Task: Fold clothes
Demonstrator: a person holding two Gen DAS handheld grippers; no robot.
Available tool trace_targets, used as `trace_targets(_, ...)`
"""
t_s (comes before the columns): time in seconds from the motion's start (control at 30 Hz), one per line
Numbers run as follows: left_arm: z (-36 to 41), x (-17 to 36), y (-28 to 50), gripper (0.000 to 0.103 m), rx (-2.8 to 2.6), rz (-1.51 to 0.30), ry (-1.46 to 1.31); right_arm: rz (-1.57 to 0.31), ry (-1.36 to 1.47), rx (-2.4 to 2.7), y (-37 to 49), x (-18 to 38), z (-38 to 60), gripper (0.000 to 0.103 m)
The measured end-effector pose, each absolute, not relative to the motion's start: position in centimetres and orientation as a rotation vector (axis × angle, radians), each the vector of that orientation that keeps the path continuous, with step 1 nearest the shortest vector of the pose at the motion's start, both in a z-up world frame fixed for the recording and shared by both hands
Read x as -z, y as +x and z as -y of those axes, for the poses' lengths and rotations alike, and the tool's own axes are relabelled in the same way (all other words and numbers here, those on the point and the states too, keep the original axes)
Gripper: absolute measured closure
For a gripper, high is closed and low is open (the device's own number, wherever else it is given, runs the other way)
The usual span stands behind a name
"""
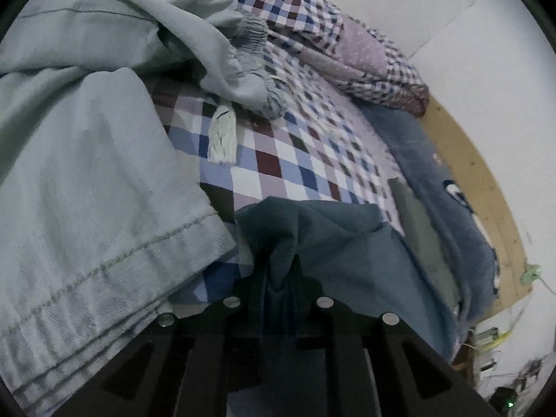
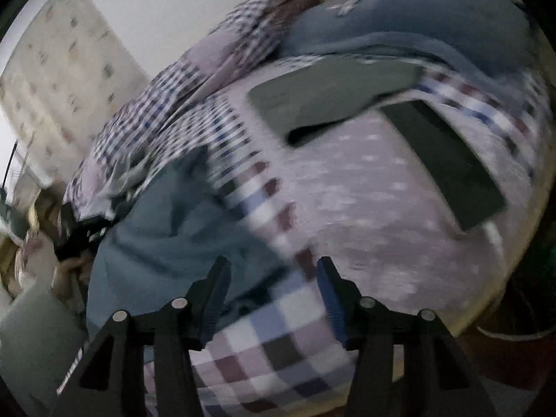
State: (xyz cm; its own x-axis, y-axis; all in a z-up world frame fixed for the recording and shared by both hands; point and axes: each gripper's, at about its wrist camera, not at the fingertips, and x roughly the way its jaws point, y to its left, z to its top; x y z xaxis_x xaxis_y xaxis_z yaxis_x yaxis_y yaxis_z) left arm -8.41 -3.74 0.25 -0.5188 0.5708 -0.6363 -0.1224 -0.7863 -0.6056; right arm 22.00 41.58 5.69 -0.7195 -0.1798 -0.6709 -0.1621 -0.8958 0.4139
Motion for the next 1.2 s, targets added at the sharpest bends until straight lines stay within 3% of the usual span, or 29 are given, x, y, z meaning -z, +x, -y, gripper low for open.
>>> trace_targets(0.17, 4.0, 0.1, -8.5, 0.082, -2.259, 0.782, -1.172, 0.711, 1.197, 2.809, 20.4, -5.0, -40.8, 0.049)
trace_targets(0.2, 4.0, 0.2, -8.5, 0.081, -2.247, 0.797, -1.157, 0.690, 1.207, 2.813, 20.2, -4.9, -40.7, 0.062)
trace_targets(0.23, 3.8, 0.3, -8.9, 0.081, -2.241, 0.802, -1.164, 0.685, 1.227, 2.811, 20.1, -4.8, -40.6, 0.089)
trace_targets(0.27, 3.6, 0.1, -9.2, 0.081, -2.233, 0.803, -1.165, 0.686, 1.247, 2.806, 19.9, -4.5, -40.5, 0.096)
trace_targets(0.33, 3.3, -0.3, -9.5, 0.081, -2.225, 0.804, -1.148, 0.716, 1.270, 2.791, 19.9, -4.3, -40.3, 0.096)
trace_targets(0.37, 3.3, -0.5, -9.6, 0.094, -2.225, 0.803, -1.131, 0.714, 1.291, 2.791, 19.9, -4.3, -40.2, 0.096)
trace_targets(0.5, 4.3, -1.3, -9.8, 0.096, -2.240, 0.884, -1.056, 0.700, 1.436, 2.756, 20.6, -4.4, -39.8, 0.097)
trace_targets(0.63, 4.5, 0.0, -11.0, 0.096, -2.226, 0.940, -1.128, 0.672, 1.577, 2.719, 21.2, -4.4, -39.3, 0.095)
trace_targets(0.77, 5.3, 0.5, -11.0, 0.094, -2.185, 1.020, -1.132, 0.405, 1.663, 2.808, 20.3, -6.4, -37.6, 0.085)
trace_targets(0.87, 5.9, 0.8, -10.8, 0.093, -2.133, 1.071, -1.116, 0.294, 1.577, 2.877, 18.4, -9.3, -37.2, 0.065)
trace_targets(0.9, 6.1, 0.7, -10.7, 0.093, -2.125, 1.078, -1.111, 0.305, 1.514, 2.869, 17.3, -10.2, -36.9, 0.052)
trace_targets(0.93, 6.3, 0.6, -10.6, 0.091, -2.116, 1.085, -1.106, 0.315, 1.453, 2.860, 16.2, -11.1, -36.7, 0.049)
trace_targets(1.03, 7.5, -0.3, -10.2, 0.081, -2.120, 1.086, -1.049, 0.313, 1.305, 2.814, 11.1, -12.9, -35.4, 0.048)
trace_targets(1.13, 8.4, -1.6, -10.0, 0.055, -2.137, 1.057, -0.985, 0.334, 1.248, 2.729, 4.7, -12.7, -33.8, 0.046)
trace_targets(1.17, 8.4, -2.1, -10.0, 0.049, -2.153, 1.026, -0.967, 0.340, 1.230, 2.700, 2.5, -12.6, -33.2, 0.046)
trace_targets(1.2, 8.2, -2.7, -10.0, 0.049, -2.183, 0.974, -0.967, 0.347, 1.211, 2.671, 0.4, -12.5, -32.7, 0.046)
